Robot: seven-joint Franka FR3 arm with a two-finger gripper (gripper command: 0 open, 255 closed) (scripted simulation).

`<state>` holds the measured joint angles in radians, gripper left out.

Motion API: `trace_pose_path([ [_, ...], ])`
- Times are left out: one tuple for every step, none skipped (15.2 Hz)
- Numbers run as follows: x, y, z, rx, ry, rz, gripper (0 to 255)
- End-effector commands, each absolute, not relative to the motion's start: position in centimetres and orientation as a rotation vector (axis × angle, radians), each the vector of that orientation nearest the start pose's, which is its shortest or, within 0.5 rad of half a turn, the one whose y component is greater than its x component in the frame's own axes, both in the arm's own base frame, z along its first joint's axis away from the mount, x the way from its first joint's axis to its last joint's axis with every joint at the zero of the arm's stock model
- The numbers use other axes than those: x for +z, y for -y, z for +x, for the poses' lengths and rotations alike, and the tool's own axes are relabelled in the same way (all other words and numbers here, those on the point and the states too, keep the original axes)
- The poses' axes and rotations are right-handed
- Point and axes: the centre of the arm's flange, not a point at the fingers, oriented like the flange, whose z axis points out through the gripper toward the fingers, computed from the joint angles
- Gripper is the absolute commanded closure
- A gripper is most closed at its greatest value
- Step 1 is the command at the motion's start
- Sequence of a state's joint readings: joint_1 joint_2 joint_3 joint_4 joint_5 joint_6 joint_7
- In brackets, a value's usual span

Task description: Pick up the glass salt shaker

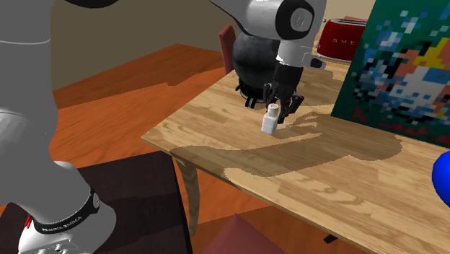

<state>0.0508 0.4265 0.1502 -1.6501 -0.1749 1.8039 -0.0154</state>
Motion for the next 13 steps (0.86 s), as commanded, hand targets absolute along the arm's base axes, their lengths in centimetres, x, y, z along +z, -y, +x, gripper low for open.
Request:
trace_pose_path([
  [35.9,-10.4,63.0,0.417,0.443,-3.209,255],
  [36.4,-10.4,63.0,0.417,0.443,-3.209,255],
  [37.0,-10.4,63.0,0.417,0.443,-3.209,255],
  [37.5,-10.4,63.0,0.417,0.443,-3.209,255],
  [38.0,-10.4,63.0,0.417,0.443,-3.209,255],
  [38.6,-10.4,63.0,0.417,0.443,-3.209,255],
  [39.1,-10.4,63.0,0.417,0.443,-3.209,255],
  [39.6,-10.4,63.0,0.417,0.443,-3.209,255],
  [40.1,-10.4,63.0,0.417,0.443,-3.209,255],
  [40.7,-10.4,63.0,0.417,0.443,-3.209,255],
  [41.2,-10.4,63.0,0.417,0.443,-3.209,255],
  [41.3,-10.4,63.0,0.417,0.443,-3.209,255],
  [41.3,-10.4,63.0,0.417,0.443,-3.209,255],
])
